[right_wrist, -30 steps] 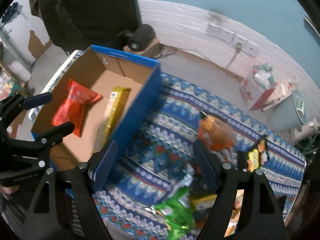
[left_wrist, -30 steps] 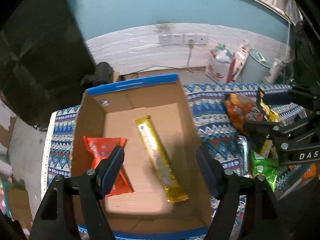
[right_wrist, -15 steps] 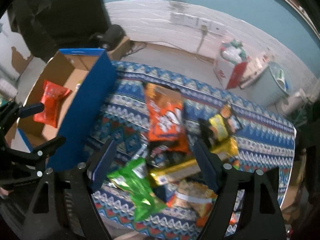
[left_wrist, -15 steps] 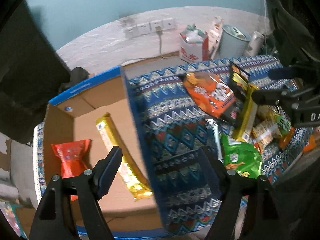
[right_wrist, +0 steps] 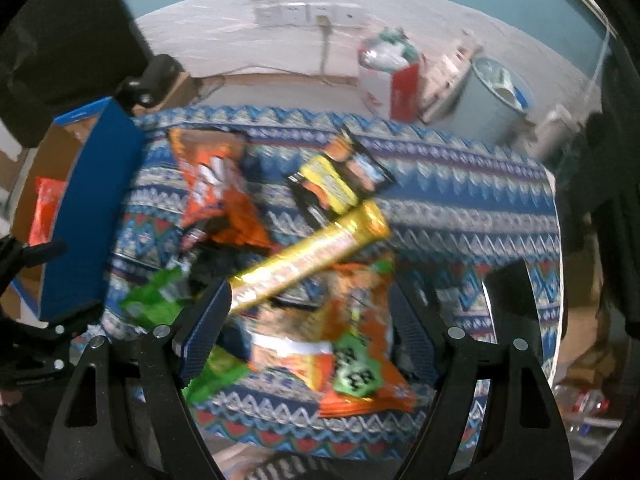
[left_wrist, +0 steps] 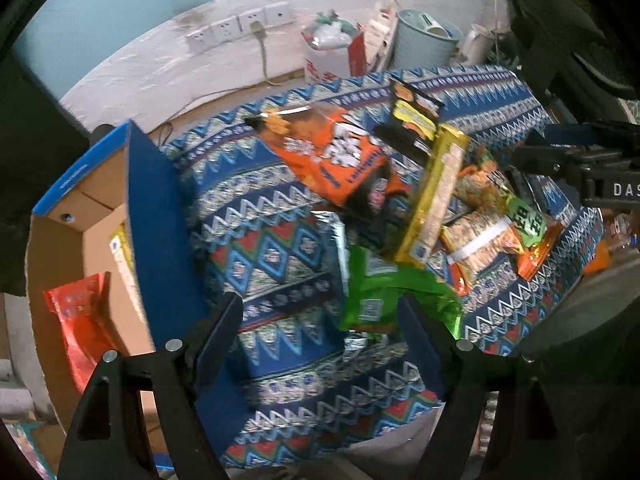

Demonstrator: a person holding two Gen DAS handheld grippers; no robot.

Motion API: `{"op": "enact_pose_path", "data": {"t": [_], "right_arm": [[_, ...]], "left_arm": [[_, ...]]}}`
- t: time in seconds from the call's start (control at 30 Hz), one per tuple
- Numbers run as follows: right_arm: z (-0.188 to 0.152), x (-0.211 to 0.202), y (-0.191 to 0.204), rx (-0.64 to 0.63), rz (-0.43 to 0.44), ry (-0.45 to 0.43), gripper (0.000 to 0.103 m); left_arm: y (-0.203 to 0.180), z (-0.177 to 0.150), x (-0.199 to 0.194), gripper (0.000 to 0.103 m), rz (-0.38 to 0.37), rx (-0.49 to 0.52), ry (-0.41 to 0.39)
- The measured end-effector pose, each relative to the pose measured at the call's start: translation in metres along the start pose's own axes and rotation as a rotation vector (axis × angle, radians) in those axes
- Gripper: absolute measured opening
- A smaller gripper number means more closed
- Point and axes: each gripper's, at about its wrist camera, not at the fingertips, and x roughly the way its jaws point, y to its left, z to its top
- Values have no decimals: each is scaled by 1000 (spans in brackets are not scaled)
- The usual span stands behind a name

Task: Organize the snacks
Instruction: 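Move both tools back over the snack pile, then grasp the orange chip bag with the left tool while the right tool grasps the green-orange bag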

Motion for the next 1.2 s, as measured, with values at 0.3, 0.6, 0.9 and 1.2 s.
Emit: {"op": "enact_pose_path", "data": {"t": [0.3,0.6,0.9,1.2], "right_arm": [[-25,17,-34,35,-23,56,80],[-34,34,-52,61,-30,103,80],[-36,52,-47,30,-22,138,80],[-42,78,-53,54,0,170,80]], "left_arm": [[-38,2,20,81,2,34,48],[-52,1,39,86,-5,-22,137],[-54,6,58,86,-42,-128,197],[-63,20,83,87,-21,-139,226]]}}
